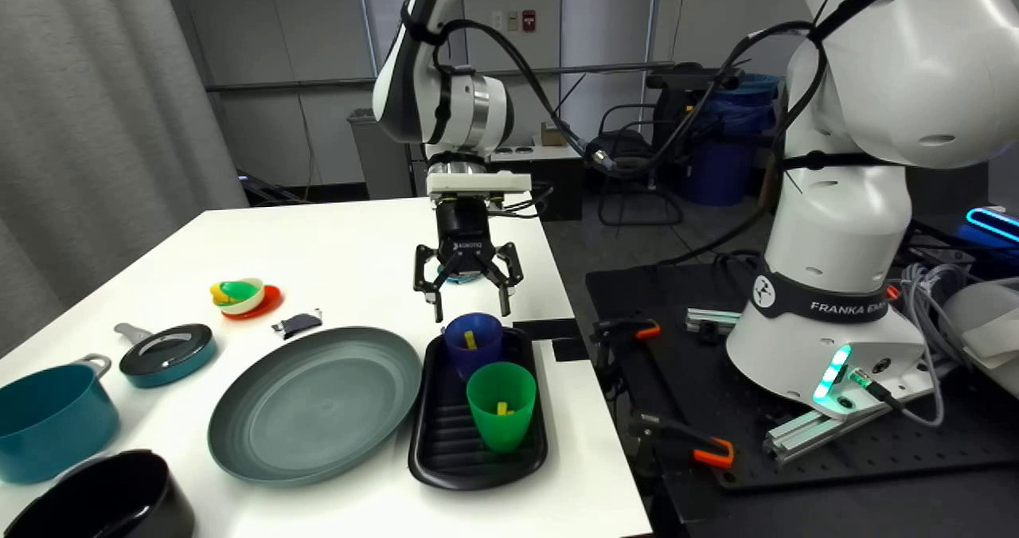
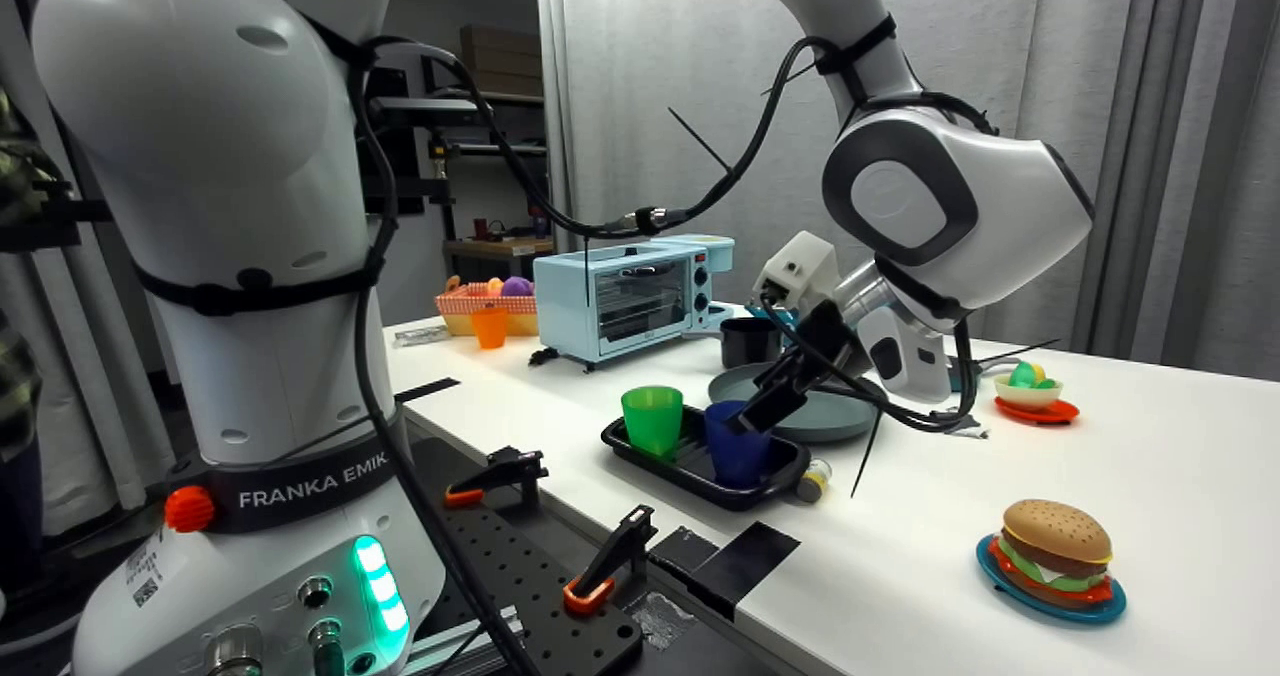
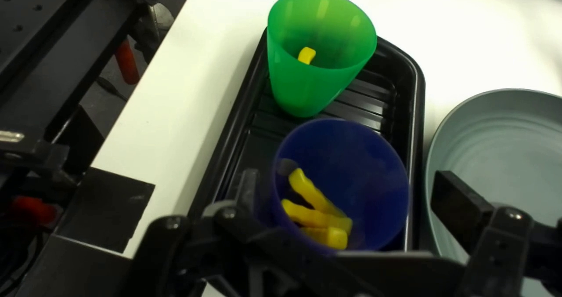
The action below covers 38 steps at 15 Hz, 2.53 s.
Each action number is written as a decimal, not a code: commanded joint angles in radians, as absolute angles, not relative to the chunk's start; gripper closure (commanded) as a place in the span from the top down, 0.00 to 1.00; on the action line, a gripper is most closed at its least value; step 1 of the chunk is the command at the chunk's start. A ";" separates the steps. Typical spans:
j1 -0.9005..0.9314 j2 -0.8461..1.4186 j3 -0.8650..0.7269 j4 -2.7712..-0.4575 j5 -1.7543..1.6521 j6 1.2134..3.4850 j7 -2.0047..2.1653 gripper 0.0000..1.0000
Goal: Pour the contents of the blue cup onto the plate
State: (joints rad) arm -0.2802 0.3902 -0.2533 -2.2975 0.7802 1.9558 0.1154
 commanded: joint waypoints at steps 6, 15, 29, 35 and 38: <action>-0.296 0.439 -0.233 -2.255 0.809 1.915 0.115 1.00; -0.295 0.462 -0.227 -2.242 0.807 1.917 0.120 1.00; -0.293 0.487 -0.218 -2.224 0.806 1.917 0.125 0.69; -0.291 0.476 -0.220 -2.228 0.803 1.914 0.126 0.52; -0.288 0.450 -0.223 -2.246 0.798 1.919 0.121 0.52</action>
